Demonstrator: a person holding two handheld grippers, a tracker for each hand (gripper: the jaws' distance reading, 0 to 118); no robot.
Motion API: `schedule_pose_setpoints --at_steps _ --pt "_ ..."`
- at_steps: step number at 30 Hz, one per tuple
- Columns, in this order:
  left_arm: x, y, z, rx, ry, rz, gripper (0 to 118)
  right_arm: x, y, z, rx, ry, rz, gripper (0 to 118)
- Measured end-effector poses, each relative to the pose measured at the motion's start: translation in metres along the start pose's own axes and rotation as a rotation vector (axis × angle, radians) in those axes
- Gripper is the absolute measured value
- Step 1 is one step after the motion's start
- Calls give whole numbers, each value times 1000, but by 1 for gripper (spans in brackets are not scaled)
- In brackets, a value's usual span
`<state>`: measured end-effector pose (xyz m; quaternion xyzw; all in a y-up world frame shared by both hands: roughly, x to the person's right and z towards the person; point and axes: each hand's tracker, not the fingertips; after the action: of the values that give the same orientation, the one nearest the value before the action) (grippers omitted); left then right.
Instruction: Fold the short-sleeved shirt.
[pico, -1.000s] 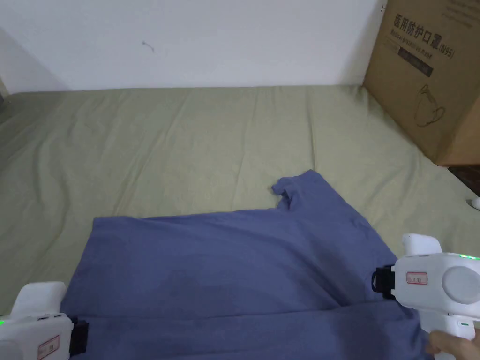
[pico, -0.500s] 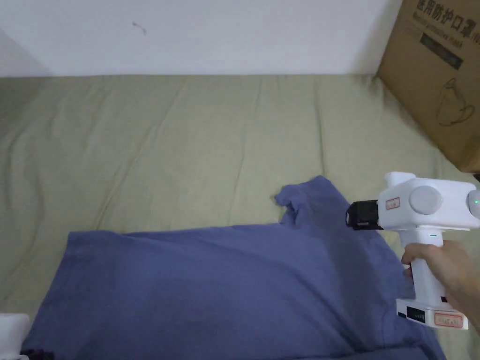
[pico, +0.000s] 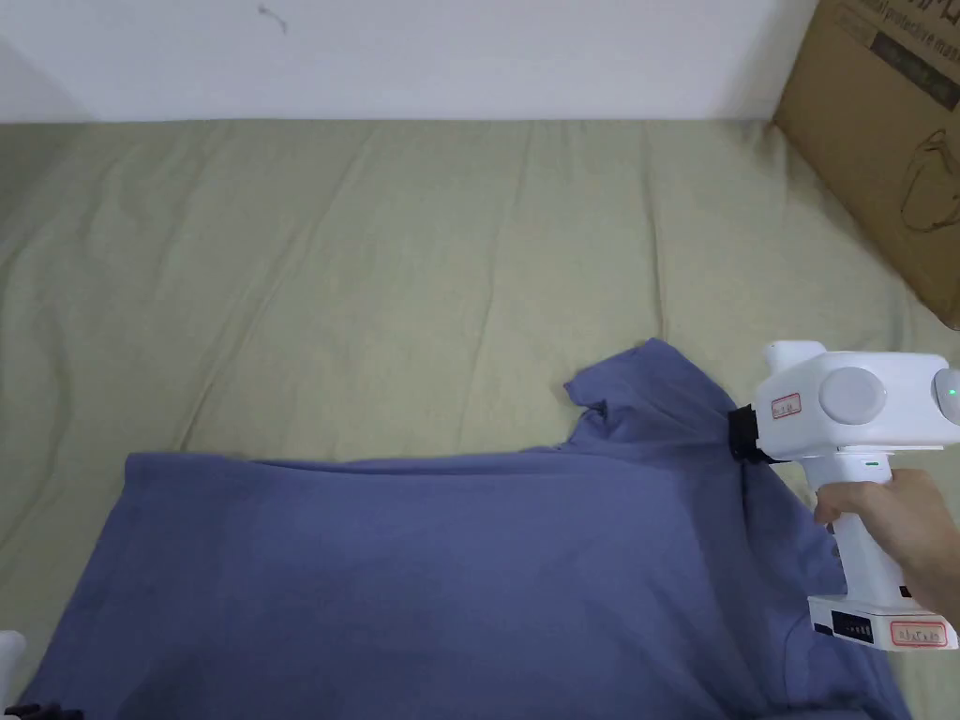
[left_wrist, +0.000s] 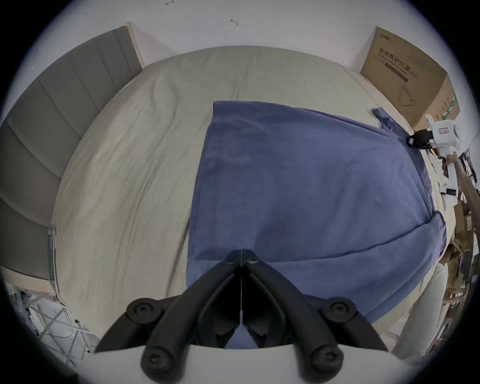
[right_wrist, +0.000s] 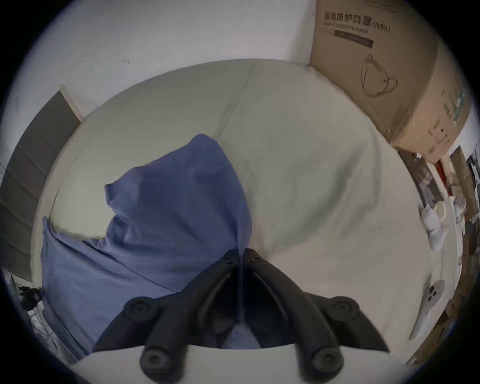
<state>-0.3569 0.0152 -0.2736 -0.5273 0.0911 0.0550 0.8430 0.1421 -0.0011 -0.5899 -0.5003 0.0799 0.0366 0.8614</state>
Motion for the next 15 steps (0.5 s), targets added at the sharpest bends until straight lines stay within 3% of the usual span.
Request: schedule_pose_setpoints --at_steps 8,12,13,15 --pt "-15 28 -10 37 -40 72 0 -5 7 24 48 21 19 3" --pt "-25 74 -28 108 -54 88 3 -4 6 21 41 20 11 3" --pt "-26 92 -35 104 -58 103 27 -4 5 19 39 19 7 3" --pt "-31 124 -51 113 -70 145 87 -5 3 17 31 17 1 3"
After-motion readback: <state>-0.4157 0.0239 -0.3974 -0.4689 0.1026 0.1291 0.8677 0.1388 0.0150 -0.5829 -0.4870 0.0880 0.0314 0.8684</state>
